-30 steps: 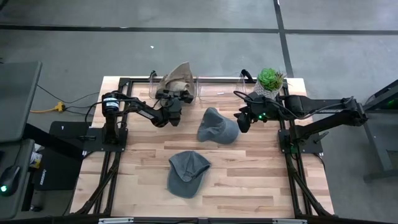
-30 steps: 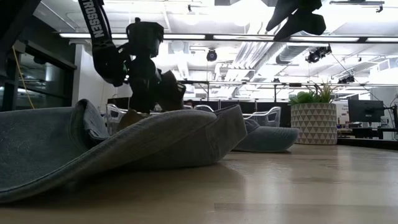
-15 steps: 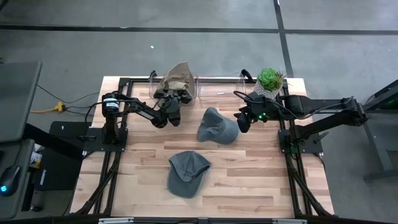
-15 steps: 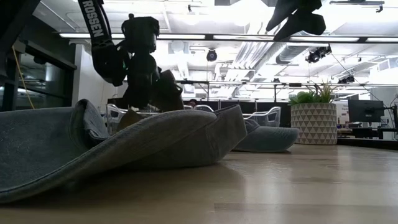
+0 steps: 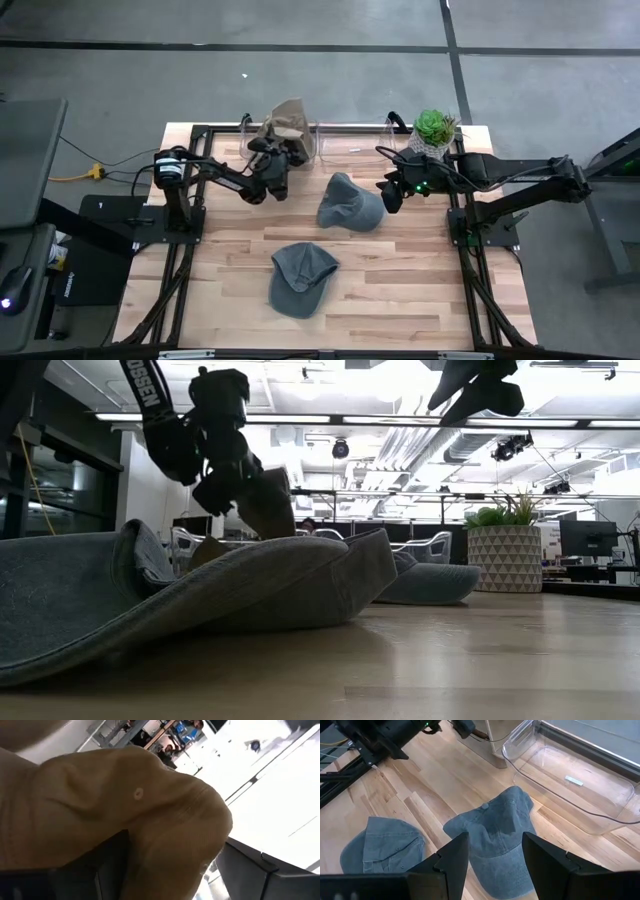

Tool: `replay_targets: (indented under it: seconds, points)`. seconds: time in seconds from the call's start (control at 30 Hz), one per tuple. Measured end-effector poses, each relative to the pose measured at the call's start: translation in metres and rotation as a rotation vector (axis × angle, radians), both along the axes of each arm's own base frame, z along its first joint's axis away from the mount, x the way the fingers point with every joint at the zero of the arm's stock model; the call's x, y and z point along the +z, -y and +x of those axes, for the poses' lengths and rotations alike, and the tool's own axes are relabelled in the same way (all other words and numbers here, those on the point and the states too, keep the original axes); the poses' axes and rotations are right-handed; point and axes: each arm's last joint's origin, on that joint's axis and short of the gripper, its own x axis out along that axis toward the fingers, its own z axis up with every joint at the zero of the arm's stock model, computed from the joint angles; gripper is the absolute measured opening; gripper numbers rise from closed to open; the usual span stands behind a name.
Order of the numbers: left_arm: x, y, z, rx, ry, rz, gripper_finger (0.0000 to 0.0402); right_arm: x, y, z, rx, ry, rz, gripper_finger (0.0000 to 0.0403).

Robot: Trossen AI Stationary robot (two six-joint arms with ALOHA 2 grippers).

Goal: Pick & Place hat
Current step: Put the brown cap into the left transparent bin, then put the bottom blue cap into the right transparent bin

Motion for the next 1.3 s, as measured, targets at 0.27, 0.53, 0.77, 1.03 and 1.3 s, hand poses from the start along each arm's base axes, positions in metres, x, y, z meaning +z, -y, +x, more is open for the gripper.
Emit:
replay_targets:
  seconds: [0.27, 0.53, 0.77, 1.03, 1.3]
  points:
    - [0.009, 0.011, -0.013, 0.024, -0.203, -0.020, 0.0262, 0.000, 0.000, 0.000, -0.003, 0.001, 0.003, 0.0179]
    - [0.025, 0.018, -0.019, -0.017, -0.445, -0.005, 0.0262, 0.000, 0.000, 0.000, 0.001, 0.000, -0.001, 0.0179]
    - [0.054, 0.034, -0.028, -0.050, -0.700, 0.026, 0.0262, 0.000, 0.000, 0.000, 0.002, -0.001, -0.002, 0.0179]
    - [0.088, 0.055, -0.045, -0.090, -0.967, 0.091, 0.0260, 0.000, 0.000, 0.000, 0.002, -0.001, -0.002, 0.0179]
    - [0.100, 0.056, -0.049, -0.174, -1.081, 0.222, 0.0181, 0.000, 0.000, 0.000, -0.008, 0.001, -0.005, 0.0179]
